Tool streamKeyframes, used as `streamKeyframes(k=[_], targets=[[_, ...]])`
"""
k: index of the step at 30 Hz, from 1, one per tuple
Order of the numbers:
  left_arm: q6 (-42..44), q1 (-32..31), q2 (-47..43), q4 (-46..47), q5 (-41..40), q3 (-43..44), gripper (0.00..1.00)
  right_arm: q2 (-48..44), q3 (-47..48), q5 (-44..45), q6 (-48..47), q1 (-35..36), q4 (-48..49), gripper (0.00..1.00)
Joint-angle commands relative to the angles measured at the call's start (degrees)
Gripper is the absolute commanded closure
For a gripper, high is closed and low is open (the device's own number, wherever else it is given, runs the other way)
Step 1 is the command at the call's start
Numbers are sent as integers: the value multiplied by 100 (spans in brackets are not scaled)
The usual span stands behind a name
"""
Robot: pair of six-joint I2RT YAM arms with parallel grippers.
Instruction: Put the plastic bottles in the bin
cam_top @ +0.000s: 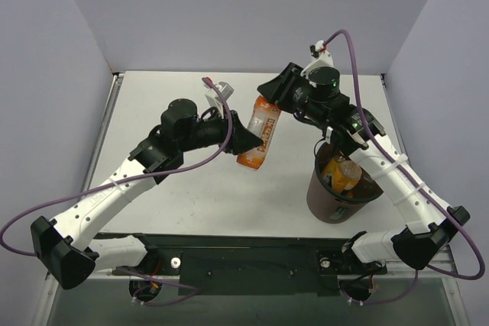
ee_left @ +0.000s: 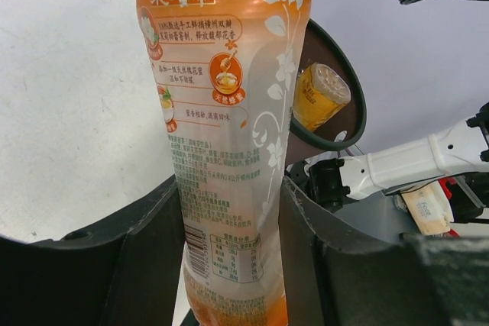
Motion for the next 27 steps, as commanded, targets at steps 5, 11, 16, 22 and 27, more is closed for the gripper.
streamKeyframes(k=[5, 11, 16, 22, 27], targets=[[45, 19, -76, 96, 197, 96, 12, -594, -260, 446, -338, -83, 160, 100], [257, 150, -515, -177, -111, 87, 9, -1438, -295, 1841, -1208, -92, -420, 100], [274, 353, -727, -300, -225, 79, 7, -2342, -304, 3135, -2051, -83, -641, 100], [187, 467, -727, -99, -76, -97, 6, -3187, -1364, 4717, -3395, -92, 764, 100], [72, 476, -630, 34, 3, -203, 6, -3083, -1657, 5403, -4118, -92, 1477, 100]])
